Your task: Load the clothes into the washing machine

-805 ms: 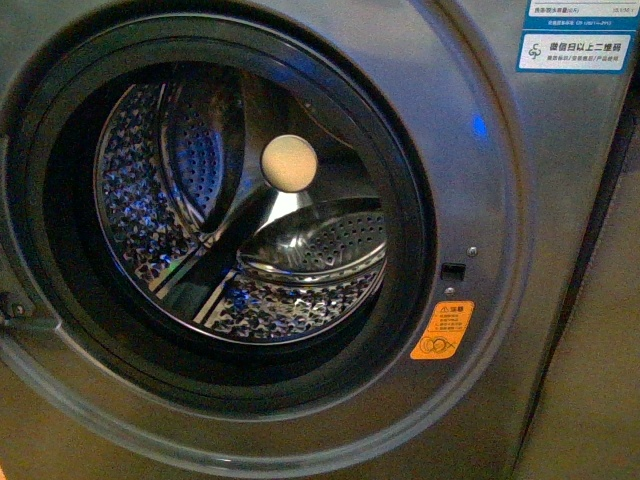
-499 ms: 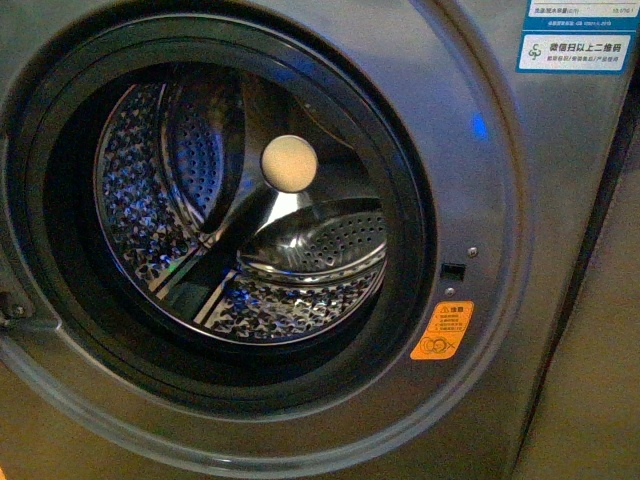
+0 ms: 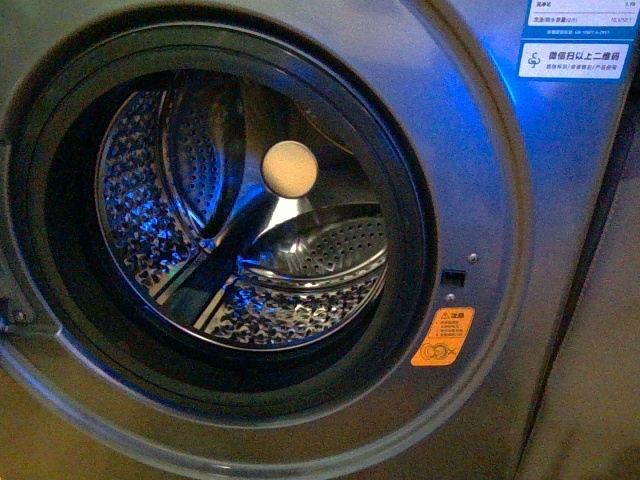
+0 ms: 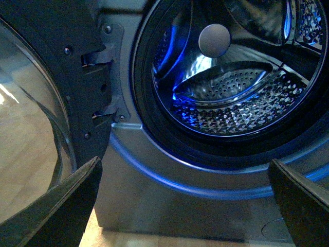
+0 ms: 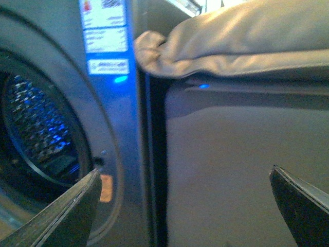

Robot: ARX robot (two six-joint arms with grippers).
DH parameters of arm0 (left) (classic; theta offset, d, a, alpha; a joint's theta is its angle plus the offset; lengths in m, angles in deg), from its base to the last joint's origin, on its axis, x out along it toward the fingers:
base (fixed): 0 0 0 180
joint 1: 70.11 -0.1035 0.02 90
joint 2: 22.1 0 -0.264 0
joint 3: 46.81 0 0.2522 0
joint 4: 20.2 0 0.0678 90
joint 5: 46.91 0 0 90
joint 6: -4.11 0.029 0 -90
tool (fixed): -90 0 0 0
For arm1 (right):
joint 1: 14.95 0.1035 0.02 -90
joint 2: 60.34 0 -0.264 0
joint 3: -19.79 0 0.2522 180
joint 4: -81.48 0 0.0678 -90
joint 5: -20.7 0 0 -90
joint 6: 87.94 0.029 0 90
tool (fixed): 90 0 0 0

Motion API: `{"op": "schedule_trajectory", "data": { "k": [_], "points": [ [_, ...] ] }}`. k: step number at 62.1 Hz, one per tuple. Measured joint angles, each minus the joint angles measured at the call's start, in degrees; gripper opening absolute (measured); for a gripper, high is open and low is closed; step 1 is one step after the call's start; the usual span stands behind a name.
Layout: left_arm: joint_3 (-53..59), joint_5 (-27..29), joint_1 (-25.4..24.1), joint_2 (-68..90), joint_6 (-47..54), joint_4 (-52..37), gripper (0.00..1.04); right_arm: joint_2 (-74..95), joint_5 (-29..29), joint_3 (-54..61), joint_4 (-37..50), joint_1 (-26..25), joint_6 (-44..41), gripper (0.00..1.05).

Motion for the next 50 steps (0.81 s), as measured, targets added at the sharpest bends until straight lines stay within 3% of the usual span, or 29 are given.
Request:
{"op": "schedule_trajectory", "data": {
  "k": [7, 13, 21, 29, 39, 50],
  "points": [
    [0.00, 0.00, 0.00, 0.00, 0.00, 0.00, 0.98, 14.32, 1.75, -6.47, 10.67, -7.69, 3.28, 0.97],
    [0.00, 0.00, 0.00, 0.00, 0.00, 0.00, 0.98, 22.38, 2.05, -11.65, 9.18, -12.09, 2.97, 0.97],
    [0.00, 0.00, 0.00, 0.00, 0.00, 0.00, 0.98, 31.02, 0.66, -21.14, -2.67, -16.81, -2.93, 0.97],
    [0.00, 0.00, 0.00, 0.00, 0.00, 0.00, 0.98, 41.44, -2.36, -33.88, -20.70, -21.38, -11.41, 0.97],
    [0.00, 0.00, 0.00, 0.00, 0.00, 0.00, 0.98, 52.65, -5.29, -43.39, -32.52, -25.64, -18.32, 0.97],
    [0.00, 0.00, 0.00, 0.00, 0.00, 0.00, 0.98, 62.51, -8.87, -45.55, -43.39, -28.26, -29.55, 0.97]
  ]
}}
